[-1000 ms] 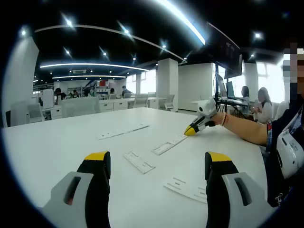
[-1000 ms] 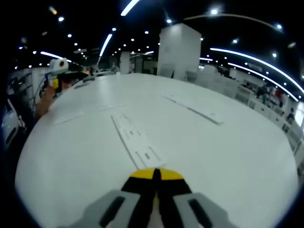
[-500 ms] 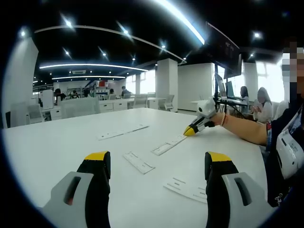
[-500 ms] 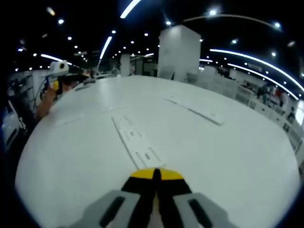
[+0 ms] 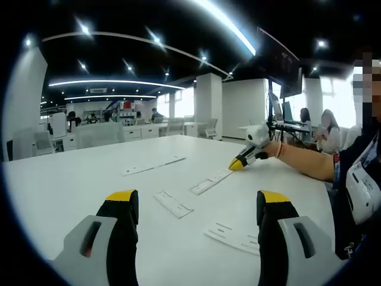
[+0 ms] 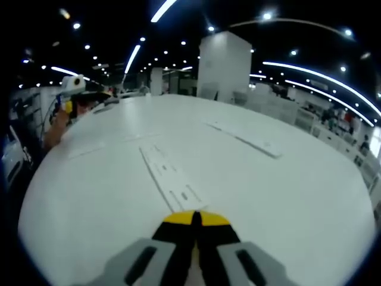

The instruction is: Locate the socket holder cover, grip the socket holder cover, clip it into the socket holder slot.

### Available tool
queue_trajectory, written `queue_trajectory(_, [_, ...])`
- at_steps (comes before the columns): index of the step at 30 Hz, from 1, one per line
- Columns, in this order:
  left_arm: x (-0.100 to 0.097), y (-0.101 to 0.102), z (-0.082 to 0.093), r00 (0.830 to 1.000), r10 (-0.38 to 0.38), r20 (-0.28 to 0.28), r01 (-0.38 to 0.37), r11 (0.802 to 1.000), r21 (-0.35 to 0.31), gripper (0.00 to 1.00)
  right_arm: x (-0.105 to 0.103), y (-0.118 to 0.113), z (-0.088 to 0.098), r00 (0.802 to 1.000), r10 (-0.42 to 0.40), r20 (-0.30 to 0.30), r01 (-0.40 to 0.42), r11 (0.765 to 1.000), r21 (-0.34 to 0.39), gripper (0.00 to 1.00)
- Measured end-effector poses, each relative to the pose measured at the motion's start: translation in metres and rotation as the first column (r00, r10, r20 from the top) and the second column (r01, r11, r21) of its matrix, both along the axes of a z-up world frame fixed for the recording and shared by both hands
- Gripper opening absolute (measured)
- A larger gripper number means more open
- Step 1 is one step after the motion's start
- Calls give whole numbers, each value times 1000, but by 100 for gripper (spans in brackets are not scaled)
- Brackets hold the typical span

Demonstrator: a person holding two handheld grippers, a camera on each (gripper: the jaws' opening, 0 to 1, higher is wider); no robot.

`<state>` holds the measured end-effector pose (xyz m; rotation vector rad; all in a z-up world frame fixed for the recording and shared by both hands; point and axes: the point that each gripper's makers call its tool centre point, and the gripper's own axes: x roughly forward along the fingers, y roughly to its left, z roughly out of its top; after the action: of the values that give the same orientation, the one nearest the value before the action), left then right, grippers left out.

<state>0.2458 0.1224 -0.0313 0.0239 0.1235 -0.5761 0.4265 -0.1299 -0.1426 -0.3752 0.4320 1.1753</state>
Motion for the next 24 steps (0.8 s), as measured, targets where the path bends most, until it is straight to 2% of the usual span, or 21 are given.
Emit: queue_trajectory(24, [2,2,1,1000,9,2,-9,1000,-2,81,3,4,6,1000,1,17,-1,1000,8,4])
